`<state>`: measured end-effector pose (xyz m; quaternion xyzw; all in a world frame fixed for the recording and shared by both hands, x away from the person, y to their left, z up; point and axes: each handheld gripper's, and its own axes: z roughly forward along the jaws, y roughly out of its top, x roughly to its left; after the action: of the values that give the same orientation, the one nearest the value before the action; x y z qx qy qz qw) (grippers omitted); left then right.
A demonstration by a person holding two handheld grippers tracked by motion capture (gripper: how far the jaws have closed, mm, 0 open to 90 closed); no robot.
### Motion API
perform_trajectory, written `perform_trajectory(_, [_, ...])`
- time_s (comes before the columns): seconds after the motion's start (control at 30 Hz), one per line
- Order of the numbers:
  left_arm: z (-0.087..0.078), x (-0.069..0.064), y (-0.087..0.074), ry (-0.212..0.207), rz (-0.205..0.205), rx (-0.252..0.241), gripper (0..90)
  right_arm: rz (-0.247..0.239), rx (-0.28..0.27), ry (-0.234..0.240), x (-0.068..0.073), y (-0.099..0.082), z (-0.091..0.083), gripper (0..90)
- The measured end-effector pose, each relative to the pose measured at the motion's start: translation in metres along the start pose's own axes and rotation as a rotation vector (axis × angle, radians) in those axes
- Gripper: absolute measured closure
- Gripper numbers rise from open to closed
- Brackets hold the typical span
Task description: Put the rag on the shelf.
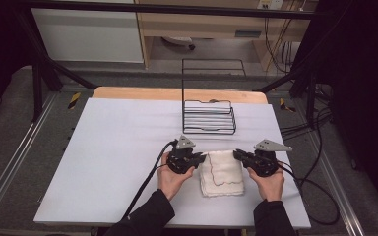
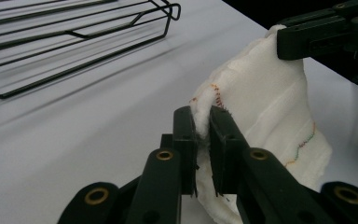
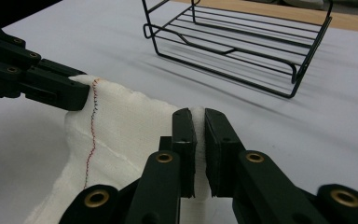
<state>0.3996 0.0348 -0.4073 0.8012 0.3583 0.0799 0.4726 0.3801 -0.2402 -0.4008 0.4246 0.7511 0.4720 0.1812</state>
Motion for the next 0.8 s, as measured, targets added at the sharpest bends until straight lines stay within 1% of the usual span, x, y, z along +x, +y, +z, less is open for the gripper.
perform_trajectory(0.07, [-0.002,-0.001,0.001,-0.002,0.005,-0.007,81.8,0.0,-0.002,0.0,0.0,0.0,-0.001,83.3])
perform_trajectory(0.23, [-0.007,-0.004,0.005,0.001,0.017,-0.035,81.8,-0.018,-0.041,-0.017,0.004,0.005,-0.007,83.5])
perform_trajectory(0.27, [-0.009,-0.004,0.006,0.001,0.016,-0.042,81.8,-0.018,-0.041,-0.017,0.004,0.005,-0.007,83.5])
perform_trajectory(0.37, [-0.013,-0.006,0.009,0.002,0.027,-0.062,81.8,-0.03,-0.075,-0.024,0.007,0.009,-0.012,83.5])
perform_trajectory(0.5, [-0.02,-0.011,0.015,0.004,0.043,-0.093,81.8,-0.038,-0.108,-0.029,0.008,0.012,-0.017,83.6])
perform_trajectory(0.53, [-0.02,-0.011,0.015,0.004,0.043,-0.093,81.8,-0.038,-0.108,-0.029,0.008,0.012,-0.017,83.6])
perform_trajectory(0.57, [-0.021,-0.012,0.016,0.009,0.049,-0.1,81.8,-0.044,-0.128,-0.032,0.009,0.014,-0.019,83.6])
perform_trajectory(0.6, [-0.022,-0.013,0.017,0.013,0.054,-0.11,81.8,-0.044,-0.128,-0.032,0.009,0.014,-0.019,83.6])
perform_trajectory(0.7, [-0.026,-0.014,0.02,0.013,0.059,-0.137,81.8,-0.05,-0.161,-0.035,0.011,0.015,-0.023,83.6])
perform_trajectory(0.73, [-0.027,-0.015,0.02,0.016,0.06,-0.146,81.8,-0.057,-0.182,-0.04,0.012,0.016,-0.025,83.6])
perform_trajectory(0.8, [-0.03,-0.016,0.021,0.017,0.065,-0.164,81.8,-0.064,-0.199,-0.044,0.014,0.018,-0.026,83.6])
